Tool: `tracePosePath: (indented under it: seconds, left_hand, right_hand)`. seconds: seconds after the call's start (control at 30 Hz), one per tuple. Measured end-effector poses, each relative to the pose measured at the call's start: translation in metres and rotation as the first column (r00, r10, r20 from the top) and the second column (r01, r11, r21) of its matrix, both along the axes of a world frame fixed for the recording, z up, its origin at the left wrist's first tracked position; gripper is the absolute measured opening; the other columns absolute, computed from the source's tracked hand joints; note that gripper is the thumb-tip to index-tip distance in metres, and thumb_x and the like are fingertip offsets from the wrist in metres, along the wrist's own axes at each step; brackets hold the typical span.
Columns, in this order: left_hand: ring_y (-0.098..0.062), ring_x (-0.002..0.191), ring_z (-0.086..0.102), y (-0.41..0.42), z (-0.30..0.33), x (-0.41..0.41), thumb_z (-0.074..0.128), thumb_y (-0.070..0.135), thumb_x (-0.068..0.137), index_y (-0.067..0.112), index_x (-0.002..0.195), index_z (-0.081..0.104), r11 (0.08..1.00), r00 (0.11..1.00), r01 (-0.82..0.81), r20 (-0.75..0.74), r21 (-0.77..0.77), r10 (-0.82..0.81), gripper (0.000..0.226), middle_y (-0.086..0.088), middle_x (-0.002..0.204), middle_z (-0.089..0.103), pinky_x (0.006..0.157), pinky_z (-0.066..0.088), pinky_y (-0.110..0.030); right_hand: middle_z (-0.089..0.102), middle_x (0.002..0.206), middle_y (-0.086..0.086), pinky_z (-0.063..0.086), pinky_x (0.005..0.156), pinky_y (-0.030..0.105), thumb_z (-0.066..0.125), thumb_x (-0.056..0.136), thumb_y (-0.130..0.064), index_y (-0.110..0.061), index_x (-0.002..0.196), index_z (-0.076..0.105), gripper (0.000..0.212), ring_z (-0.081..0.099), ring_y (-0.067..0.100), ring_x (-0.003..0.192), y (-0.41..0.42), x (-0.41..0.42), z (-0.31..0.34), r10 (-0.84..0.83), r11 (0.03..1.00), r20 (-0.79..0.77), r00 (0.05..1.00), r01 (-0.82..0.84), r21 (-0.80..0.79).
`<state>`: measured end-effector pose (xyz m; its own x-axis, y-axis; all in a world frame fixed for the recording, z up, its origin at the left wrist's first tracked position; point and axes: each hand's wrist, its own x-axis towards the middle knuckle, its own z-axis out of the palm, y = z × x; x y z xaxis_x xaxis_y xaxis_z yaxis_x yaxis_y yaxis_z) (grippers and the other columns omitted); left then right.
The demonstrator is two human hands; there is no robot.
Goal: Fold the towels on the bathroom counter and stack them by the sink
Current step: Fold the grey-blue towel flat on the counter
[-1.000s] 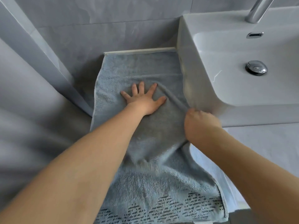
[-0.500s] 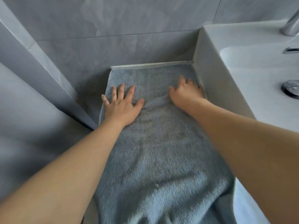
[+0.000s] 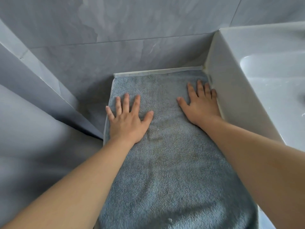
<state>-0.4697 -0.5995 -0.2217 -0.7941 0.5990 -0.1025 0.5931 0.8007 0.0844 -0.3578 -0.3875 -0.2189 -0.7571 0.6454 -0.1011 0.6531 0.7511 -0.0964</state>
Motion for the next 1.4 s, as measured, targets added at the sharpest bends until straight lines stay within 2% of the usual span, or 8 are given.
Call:
tracePosePath:
  seconds: [0.13,0.3,0.47,0.73,0.83,0.93,1.07,1.4]
  left_hand:
    - [-0.027,0.152,-0.011,0.008,0.012,-0.005,0.009,0.074,0.089,0.030,0.156,0.005,0.998,1.000,0.022,-0.009,-0.051,-0.022,0.080,-0.001,0.166,-0.004,0.116,-0.011,-0.063]
    - [-0.026,0.147,0.021,0.077,0.037,-0.049,0.033,0.038,0.103,0.014,0.149,0.035,0.942,0.979,0.204,-0.059,0.268,-0.195,0.052,-0.006,0.161,0.025,0.120,0.015,-0.046]
    - [-0.021,0.152,0.010,0.148,0.032,-0.057,0.025,0.035,0.108,0.021,0.156,0.027,0.859,0.840,0.482,0.188,0.176,-0.510,0.050,0.000,0.165,0.016,0.123,0.006,-0.038]
    - [-0.014,0.152,-0.004,0.145,0.011,-0.051,0.021,0.040,0.106,0.029,0.159,0.008,0.833,0.831,0.550,0.065,0.062,-0.553,0.055,0.010,0.166,0.002,0.123,-0.006,-0.040]
    - [-0.017,0.152,-0.005,0.138,0.022,-0.047,0.024,0.040,0.106,0.027,0.159,0.009,0.861,0.856,0.508,0.099,0.023,-0.508,0.057,0.006,0.167,-0.001,0.122,-0.009,-0.041]
    - [-0.022,0.152,-0.009,0.097,0.022,-0.024,0.026,0.043,0.102,0.026,0.158,0.010,0.955,0.952,0.292,0.074,0.059,-0.295,0.061,0.001,0.167,-0.005,0.119,-0.016,-0.046]
    - [-0.017,0.151,-0.016,0.018,0.019,0.010,0.006,0.059,0.093,0.033,0.156,0.001,0.994,0.991,0.098,0.089,0.039,-0.101,0.068,0.008,0.165,-0.011,0.115,-0.022,-0.050]
    - [-0.020,0.152,-0.014,-0.009,0.001,0.021,0.008,0.063,0.093,0.033,0.157,-0.003,0.994,0.994,0.107,0.002,0.011,-0.107,0.072,0.004,0.166,-0.008,0.118,-0.006,-0.062]
  right_hand:
    - [-0.002,0.164,0.008,-0.003,0.120,0.047,0.016,0.094,-0.064,-0.026,0.156,0.005,0.074,-0.005,0.027,0.150,-0.003,0.002,0.001,-0.017,1.000,-0.025,1.000,0.018,0.025]
    - [0.009,0.163,0.009,-0.001,0.121,0.044,0.027,0.095,-0.053,-0.021,0.154,0.020,0.068,0.003,0.024,0.150,-0.006,0.003,-0.001,-0.021,0.999,-0.132,0.991,0.026,0.037]
    - [0.029,0.157,0.010,0.012,0.121,0.041,0.034,0.097,-0.036,-0.016,0.148,0.037,0.055,0.021,0.025,0.146,-0.009,0.004,0.000,-0.020,0.999,-0.239,0.971,0.028,0.028]
    - [0.035,0.154,0.012,0.017,0.119,0.041,0.035,0.097,-0.025,-0.011,0.144,0.043,0.050,0.027,0.026,0.144,-0.006,0.004,-0.001,-0.039,0.997,-0.257,0.966,0.053,0.048]
    - [0.032,0.156,0.011,0.016,0.119,0.042,0.035,0.096,-0.025,-0.012,0.146,0.040,0.052,0.025,0.026,0.145,-0.007,0.003,0.000,-0.028,0.998,-0.225,0.974,0.040,0.049]
    - [0.030,0.157,0.010,0.014,0.120,0.042,0.035,0.096,-0.025,-0.013,0.147,0.039,0.052,0.023,0.026,0.146,-0.007,0.004,0.002,-0.047,0.998,-0.219,0.975,0.052,0.020]
    - [0.028,0.158,0.011,0.012,0.120,0.041,0.034,0.096,-0.024,-0.013,0.148,0.037,0.054,0.022,0.026,0.146,-0.006,0.002,0.005,-0.041,0.999,-0.207,0.977,0.040,-0.008]
    - [0.027,0.158,0.012,0.012,0.120,0.043,0.035,0.096,-0.022,-0.011,0.148,0.037,0.053,0.021,0.026,0.146,-0.003,0.001,0.006,-0.029,1.000,-0.211,0.977,0.027,-0.011]
